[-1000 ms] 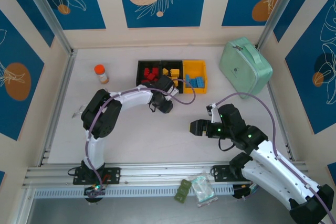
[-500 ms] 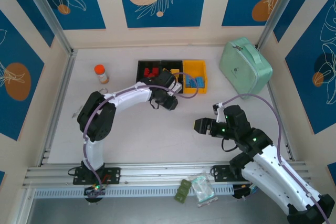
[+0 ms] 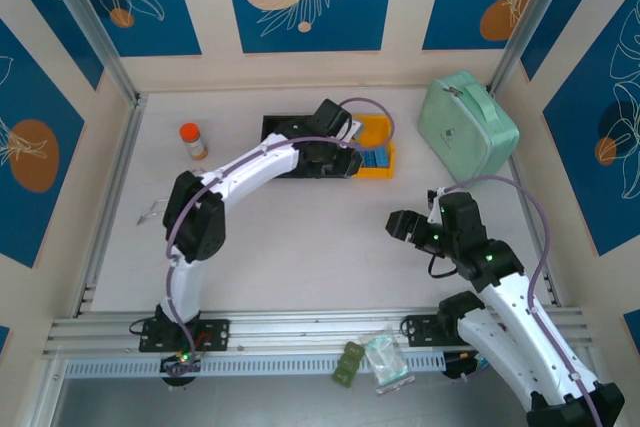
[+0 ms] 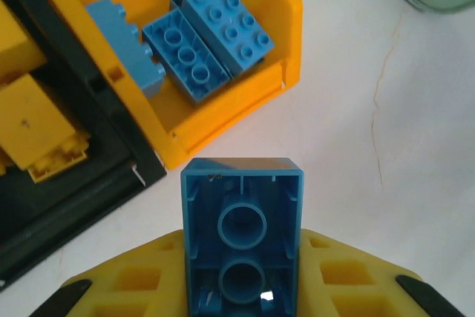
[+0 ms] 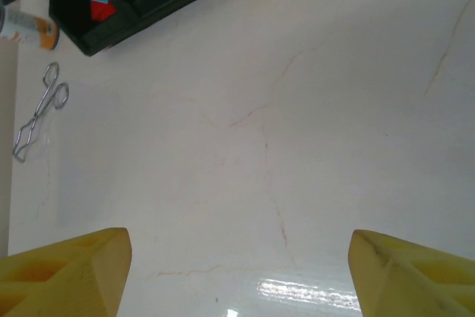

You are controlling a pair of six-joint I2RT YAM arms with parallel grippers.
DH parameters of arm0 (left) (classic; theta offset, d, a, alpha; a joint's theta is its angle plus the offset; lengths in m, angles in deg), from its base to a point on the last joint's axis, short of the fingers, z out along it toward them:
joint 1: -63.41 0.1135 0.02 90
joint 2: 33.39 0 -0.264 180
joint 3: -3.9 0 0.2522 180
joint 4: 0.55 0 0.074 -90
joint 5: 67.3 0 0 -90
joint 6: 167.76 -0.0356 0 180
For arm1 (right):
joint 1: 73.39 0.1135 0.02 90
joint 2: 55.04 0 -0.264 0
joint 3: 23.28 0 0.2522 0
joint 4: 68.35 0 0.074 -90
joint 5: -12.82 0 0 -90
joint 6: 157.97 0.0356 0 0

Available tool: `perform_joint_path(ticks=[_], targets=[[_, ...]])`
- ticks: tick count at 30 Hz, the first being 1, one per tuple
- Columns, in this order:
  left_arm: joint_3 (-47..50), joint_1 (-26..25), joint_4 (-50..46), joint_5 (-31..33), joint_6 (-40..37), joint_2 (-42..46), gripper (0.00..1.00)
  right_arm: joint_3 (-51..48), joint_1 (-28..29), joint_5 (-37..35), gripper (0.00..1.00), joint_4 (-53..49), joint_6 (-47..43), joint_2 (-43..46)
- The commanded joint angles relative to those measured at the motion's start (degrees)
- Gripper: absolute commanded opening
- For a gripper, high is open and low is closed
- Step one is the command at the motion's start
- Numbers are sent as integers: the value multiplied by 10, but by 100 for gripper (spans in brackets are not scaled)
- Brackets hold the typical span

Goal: Sort the legos into containers by color
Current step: Place the lego in the container.

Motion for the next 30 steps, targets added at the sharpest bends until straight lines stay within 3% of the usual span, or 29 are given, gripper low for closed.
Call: perform_joint_path(ticks=[1, 13, 30], targets=[[-70, -6, -53, 26, 21, -51, 26, 19, -17, 2, 77, -11, -4, -7], [-349, 3, -119, 76, 32, -231, 27, 18, -56, 31, 76, -12, -8, -6], [-409, 20, -13, 89, 12, -307, 33, 2, -79, 49, 76, -14, -6, -5]])
